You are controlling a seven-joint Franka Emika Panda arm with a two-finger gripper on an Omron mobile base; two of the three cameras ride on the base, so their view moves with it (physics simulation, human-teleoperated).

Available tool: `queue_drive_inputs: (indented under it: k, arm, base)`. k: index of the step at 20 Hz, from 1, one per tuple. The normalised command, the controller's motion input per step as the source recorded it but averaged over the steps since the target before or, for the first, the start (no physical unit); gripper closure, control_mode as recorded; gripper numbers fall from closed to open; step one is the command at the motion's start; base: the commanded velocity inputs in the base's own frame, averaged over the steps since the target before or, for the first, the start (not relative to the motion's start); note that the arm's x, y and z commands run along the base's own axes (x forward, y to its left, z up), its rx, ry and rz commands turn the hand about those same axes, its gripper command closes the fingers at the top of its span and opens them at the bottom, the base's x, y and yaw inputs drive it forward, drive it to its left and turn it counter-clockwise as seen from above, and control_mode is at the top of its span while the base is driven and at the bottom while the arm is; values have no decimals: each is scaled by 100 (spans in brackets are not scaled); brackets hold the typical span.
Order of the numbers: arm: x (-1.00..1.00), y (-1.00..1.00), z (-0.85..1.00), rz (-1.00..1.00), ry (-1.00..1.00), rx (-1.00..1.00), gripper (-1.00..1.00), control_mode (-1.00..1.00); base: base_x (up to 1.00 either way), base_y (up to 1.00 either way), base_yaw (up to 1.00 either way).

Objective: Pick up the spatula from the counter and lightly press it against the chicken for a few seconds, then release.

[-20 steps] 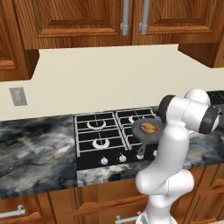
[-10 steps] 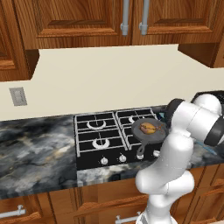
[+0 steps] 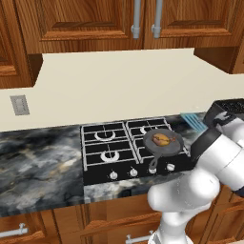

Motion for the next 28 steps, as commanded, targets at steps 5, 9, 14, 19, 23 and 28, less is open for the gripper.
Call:
queue_drive_inputs:
  k: [5,9,14,19,23,28]
  arm:
    - [-3,2,75,4,0,0,100,-100]
    - [0,20,45,6,0,-4,100,-100]
    - [-1,32,8,10,0,-20,100,-100]
    - [0,32,0,12,0,-24,100,-100]
    - [-2,18,0,11,0,-22,100,-100]
    - [0,0,6,13,7,-13,100,-100]
  base:
    - [0,0,0]
    - [0,0,0]
    - [0,0,0]
    - [0,0,0]
    - [0,0,0]
    - [0,0,0]
